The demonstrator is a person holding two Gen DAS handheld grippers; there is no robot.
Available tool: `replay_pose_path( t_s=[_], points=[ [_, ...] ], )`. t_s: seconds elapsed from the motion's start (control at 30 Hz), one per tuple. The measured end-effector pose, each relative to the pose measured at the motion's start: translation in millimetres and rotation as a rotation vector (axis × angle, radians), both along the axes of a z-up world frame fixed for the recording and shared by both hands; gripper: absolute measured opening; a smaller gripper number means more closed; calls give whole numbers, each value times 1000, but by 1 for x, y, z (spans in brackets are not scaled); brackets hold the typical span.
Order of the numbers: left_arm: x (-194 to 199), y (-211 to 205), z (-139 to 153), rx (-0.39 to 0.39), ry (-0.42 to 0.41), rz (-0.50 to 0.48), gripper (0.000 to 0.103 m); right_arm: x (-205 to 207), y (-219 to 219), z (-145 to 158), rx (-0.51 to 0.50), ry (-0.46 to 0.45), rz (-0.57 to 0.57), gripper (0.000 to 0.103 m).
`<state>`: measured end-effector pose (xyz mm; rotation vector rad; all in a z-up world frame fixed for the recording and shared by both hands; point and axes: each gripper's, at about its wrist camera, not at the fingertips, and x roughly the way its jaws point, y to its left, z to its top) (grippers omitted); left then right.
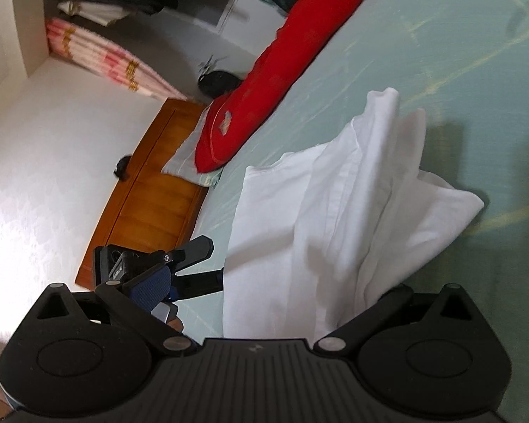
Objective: Fold clothes
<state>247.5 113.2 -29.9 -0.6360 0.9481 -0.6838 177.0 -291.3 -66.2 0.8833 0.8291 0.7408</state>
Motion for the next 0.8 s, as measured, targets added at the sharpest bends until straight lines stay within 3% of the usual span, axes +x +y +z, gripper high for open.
replay_pose_path(
  t_s=[0.37,0.8],
  points=[
    [11,99,12,60,-23,145,86,51,111,17,-40,-21,151,103],
    [30,255,27,175,-29,405,86,133,293,23,-56,-89,371,103]
  ],
)
